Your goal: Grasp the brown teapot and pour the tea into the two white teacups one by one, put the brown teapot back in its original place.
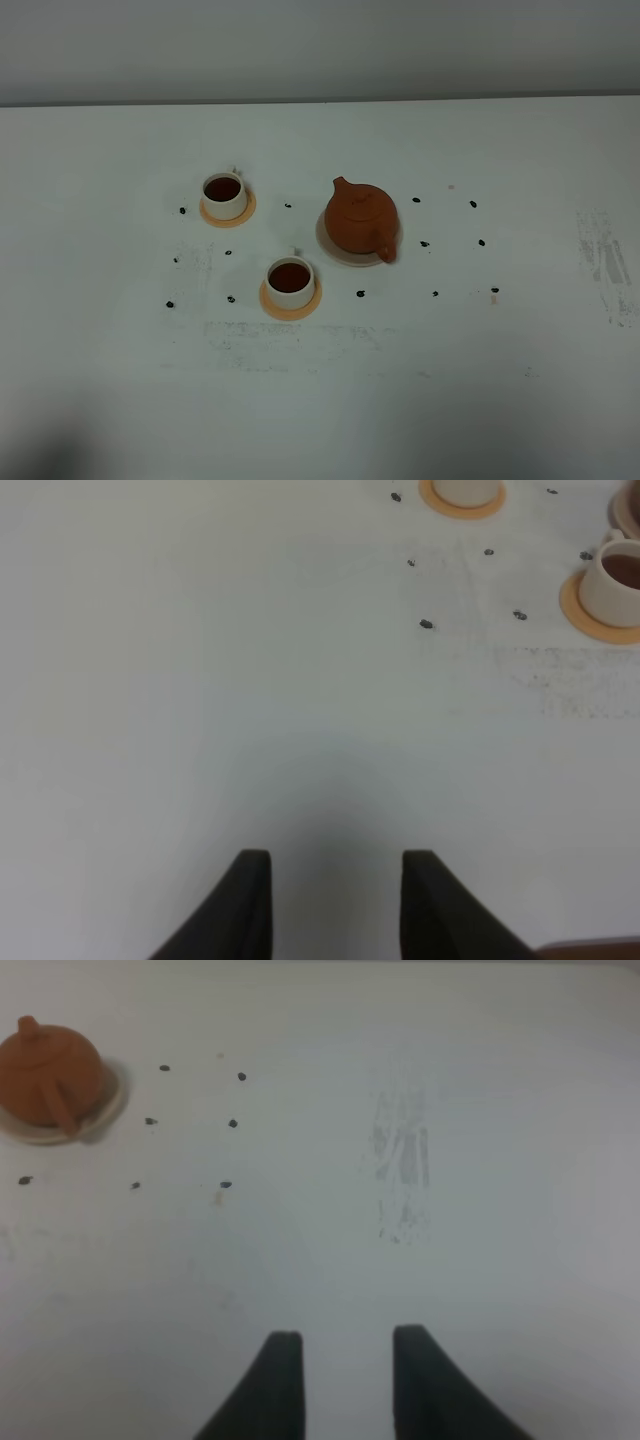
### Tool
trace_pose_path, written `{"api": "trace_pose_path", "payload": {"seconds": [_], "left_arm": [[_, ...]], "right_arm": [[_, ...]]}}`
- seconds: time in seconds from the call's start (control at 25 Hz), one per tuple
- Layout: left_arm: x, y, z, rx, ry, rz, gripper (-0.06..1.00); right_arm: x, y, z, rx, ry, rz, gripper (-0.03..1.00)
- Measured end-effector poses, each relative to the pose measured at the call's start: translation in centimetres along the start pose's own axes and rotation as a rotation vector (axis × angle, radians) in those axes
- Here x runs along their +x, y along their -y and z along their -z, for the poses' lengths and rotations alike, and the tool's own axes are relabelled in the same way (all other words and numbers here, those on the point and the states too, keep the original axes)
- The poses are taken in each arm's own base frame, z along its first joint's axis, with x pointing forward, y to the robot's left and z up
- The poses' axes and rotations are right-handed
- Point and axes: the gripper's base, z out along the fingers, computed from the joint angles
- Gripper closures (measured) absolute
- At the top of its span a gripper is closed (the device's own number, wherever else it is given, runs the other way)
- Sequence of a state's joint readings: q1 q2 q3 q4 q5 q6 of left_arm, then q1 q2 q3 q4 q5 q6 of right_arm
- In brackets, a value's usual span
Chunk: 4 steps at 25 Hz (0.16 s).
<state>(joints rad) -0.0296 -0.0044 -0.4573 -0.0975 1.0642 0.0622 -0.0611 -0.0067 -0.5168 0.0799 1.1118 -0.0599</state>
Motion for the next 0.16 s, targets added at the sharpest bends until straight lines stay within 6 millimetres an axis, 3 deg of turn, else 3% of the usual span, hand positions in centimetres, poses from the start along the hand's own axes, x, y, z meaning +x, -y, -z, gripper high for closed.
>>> {"api": "trace_pose_path", "payload": {"seconds": [0.16], "left_arm": [[0.0,0.0,0.0,0.0,0.0,0.0,0.65]], "right_arm": [[0.0,0.0,0.0,0.0,0.0,0.0,0.76]]}}
